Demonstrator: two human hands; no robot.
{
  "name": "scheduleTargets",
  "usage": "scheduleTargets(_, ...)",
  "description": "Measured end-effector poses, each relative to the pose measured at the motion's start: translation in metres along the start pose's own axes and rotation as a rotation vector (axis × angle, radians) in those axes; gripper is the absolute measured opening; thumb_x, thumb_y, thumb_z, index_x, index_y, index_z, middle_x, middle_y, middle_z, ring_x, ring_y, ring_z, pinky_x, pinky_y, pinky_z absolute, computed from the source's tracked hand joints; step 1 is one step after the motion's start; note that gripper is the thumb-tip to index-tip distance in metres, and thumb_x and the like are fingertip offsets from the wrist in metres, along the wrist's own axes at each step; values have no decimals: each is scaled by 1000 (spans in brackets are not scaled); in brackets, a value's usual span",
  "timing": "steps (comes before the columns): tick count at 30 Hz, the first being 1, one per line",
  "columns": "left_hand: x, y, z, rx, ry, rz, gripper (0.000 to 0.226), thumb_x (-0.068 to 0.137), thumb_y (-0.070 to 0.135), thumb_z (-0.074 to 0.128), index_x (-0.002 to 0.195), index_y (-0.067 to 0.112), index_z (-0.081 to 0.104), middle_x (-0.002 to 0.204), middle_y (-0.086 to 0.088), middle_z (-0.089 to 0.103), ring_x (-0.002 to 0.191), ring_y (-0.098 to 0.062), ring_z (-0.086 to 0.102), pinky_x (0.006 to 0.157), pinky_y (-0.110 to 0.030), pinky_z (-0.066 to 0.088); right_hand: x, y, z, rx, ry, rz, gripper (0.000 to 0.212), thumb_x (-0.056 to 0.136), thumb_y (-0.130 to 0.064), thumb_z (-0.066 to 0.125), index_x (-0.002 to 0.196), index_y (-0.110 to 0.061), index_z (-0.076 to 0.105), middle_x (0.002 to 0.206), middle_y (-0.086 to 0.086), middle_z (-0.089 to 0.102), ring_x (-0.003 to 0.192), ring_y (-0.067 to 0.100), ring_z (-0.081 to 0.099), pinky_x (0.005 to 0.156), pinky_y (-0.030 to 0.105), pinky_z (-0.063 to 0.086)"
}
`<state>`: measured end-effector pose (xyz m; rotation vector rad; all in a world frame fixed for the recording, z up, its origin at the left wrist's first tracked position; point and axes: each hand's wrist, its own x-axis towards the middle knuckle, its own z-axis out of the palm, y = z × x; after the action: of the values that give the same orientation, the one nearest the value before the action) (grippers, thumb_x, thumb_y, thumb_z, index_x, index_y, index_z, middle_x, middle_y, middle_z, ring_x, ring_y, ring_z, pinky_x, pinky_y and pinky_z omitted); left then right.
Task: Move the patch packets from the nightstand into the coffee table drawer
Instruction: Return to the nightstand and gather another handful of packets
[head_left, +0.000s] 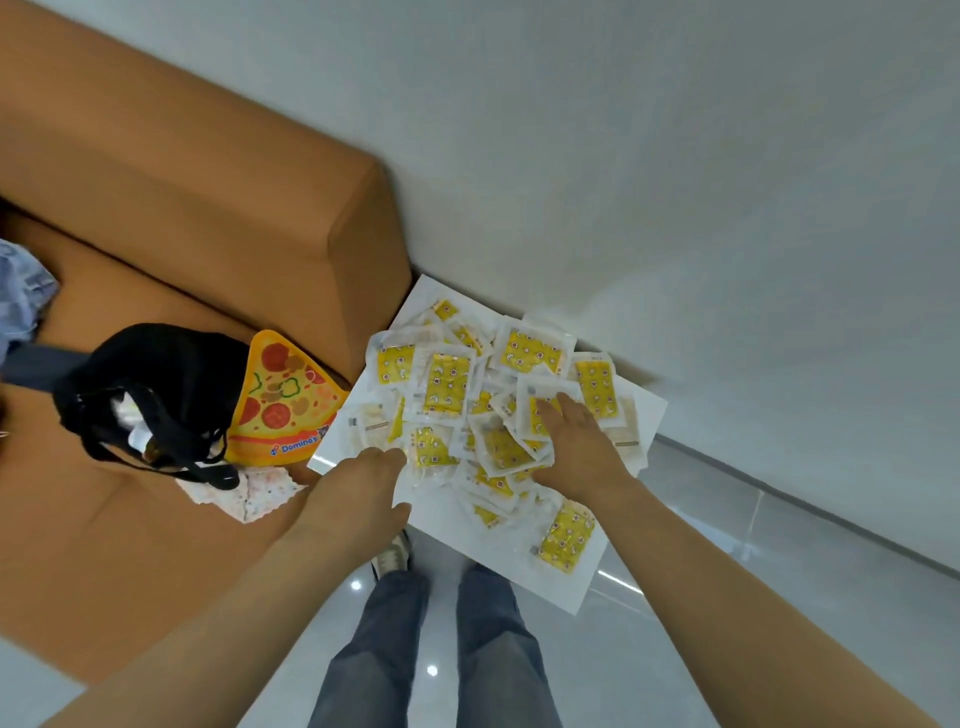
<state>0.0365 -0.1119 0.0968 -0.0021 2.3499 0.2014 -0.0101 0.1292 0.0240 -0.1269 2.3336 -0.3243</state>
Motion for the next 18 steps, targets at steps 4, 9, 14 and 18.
scheduleTargets(4, 18, -2, 13, 17, 5, -3, 45, 90, 35, 53, 130, 19, 44, 126, -2, 53, 112, -19, 56, 87, -29, 47, 27, 8, 14, -78, -14, -48, 118, 74, -44, 77, 151, -27, -11, 158, 5, -20, 145, 35, -15, 119, 49, 12)
scheduleTargets(9, 33, -3, 24, 19, -5, 16, 44, 91, 36, 52, 131, 20, 43, 126, -2, 53, 111, -19, 56, 86, -29, 47, 49, 16, 23, -119, -67, -58, 121, 71, -45, 78, 151, -30, -12, 158, 2, -20, 145, 35, -17, 118, 53, 8)
scheduleTargets(14, 46, -6, 31, -6, -21, 18, 46, 92, 36, 51, 134, 20, 41, 128, -1, 52, 114, -18, 55, 90, -28, 47, 62, 18, 34, -60, -115, -84, 113, 73, -42, 78, 153, -27, -1, 160, 1, -8, 147, 33, -4, 118, 51, 16)
scheduleTargets(18, 56, -7, 35, -33, -24, 11, 46, 92, 35, 52, 133, 20, 41, 129, -2, 52, 115, -18, 54, 90, -28, 47, 65, 22, 37, -21, -84, -104, 103, 77, -44, 73, 153, -28, 6, 161, 0, -1, 147, 31, 2, 118, 47, 19)
